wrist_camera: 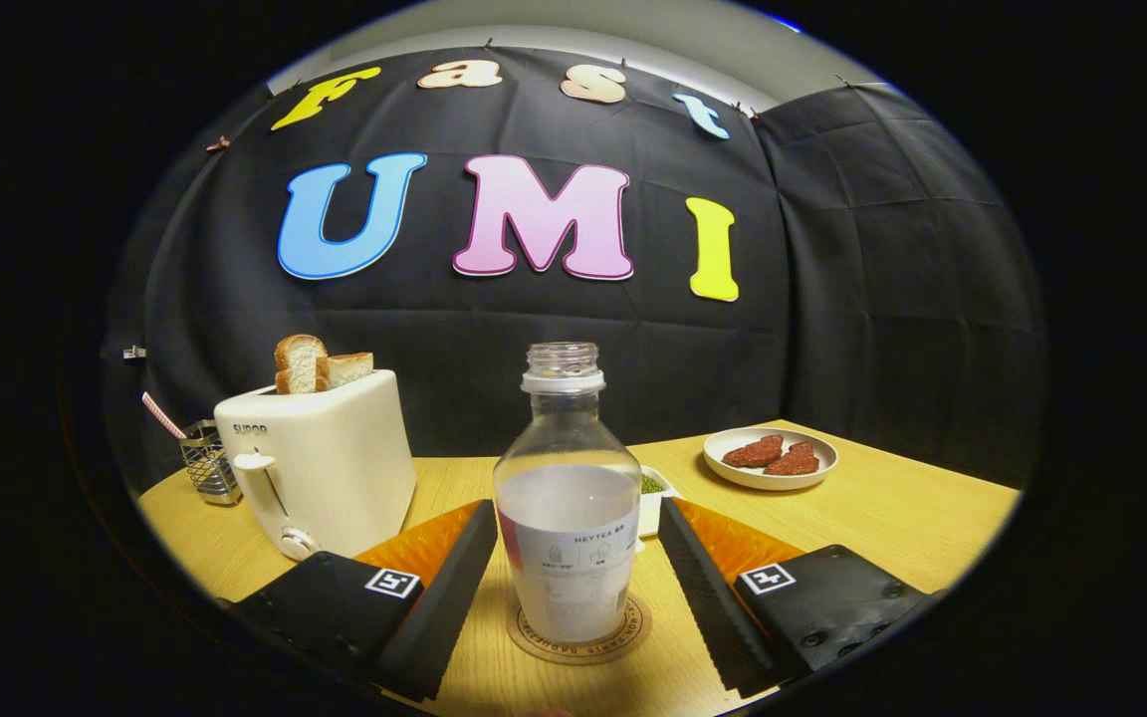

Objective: Take the bottle from table, then pour the juice into the cup, finally place the bottle on the coaster

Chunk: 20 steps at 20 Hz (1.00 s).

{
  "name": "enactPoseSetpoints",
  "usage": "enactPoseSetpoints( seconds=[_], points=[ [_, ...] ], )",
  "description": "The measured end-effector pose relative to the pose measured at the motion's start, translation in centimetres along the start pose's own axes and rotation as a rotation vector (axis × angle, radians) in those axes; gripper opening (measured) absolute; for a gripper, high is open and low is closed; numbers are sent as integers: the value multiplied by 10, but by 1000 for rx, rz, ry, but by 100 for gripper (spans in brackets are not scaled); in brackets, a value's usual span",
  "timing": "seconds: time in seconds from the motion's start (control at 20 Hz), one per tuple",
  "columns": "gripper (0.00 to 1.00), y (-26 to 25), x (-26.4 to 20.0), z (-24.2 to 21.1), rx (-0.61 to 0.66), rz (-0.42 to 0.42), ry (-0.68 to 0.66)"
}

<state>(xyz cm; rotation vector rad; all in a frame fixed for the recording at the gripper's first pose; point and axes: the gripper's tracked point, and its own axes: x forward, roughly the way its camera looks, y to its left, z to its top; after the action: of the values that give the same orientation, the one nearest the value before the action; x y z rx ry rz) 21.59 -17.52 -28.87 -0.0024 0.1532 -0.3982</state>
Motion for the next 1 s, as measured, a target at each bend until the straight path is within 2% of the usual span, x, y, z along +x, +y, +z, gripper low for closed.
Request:
enactPoseSetpoints(
  seconds=[0.2,0.4,0.6,0.75,1.0],
  points=[
    [100,0,-42,13,-21,4,-9],
    [99,2,-90,46,-36,31,-42],
    [99,14,-134,83,33,114,-69],
    [99,19,-166,111,30,172,-85],
    [99,13,-204,151,18,211,-88]
  ],
)
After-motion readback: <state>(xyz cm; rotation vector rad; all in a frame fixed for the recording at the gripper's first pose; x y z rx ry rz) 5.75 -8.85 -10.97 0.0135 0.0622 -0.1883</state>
